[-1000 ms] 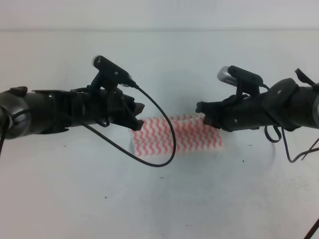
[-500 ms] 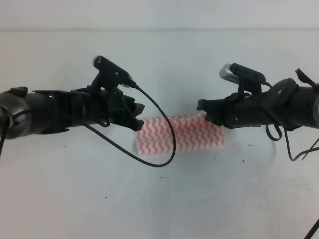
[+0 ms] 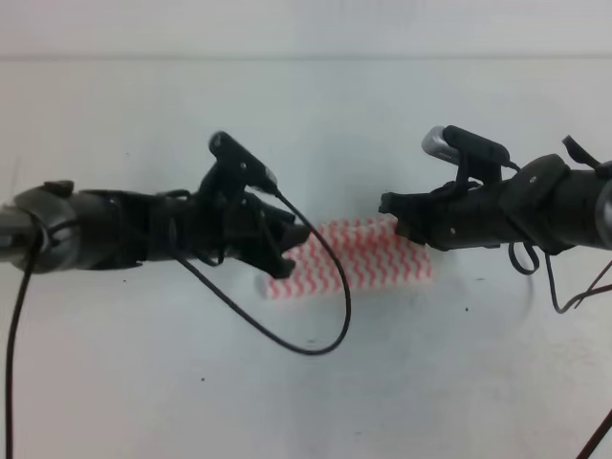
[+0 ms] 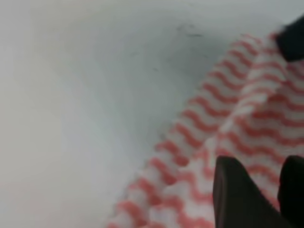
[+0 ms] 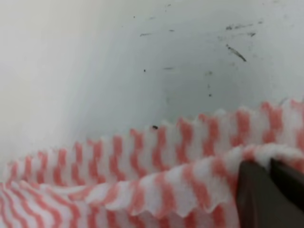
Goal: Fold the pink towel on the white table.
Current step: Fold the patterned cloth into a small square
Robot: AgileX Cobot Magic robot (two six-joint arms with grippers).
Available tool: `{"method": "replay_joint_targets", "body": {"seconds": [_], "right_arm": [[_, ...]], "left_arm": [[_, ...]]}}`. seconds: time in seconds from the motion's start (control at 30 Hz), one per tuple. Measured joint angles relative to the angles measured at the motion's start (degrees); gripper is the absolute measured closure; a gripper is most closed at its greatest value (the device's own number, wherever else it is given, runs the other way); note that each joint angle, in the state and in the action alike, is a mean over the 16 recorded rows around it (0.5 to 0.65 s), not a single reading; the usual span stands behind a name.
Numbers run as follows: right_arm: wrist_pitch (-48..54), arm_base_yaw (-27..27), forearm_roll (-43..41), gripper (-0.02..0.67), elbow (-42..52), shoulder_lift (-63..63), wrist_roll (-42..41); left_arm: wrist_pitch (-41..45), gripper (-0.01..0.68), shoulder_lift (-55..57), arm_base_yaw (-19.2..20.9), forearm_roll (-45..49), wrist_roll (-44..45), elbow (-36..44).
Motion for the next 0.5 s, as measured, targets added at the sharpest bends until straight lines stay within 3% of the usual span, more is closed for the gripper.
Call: {"method": "replay_joint_targets", "body": {"seconds": [0.5], "right_arm": [[-0.34,-0.02,0.67,0.665,0.01,-0.1,-0.1]], "left_arm": [[8.25,0.559,6.31,-0.4,0.15,2.21,-4.73]]}}
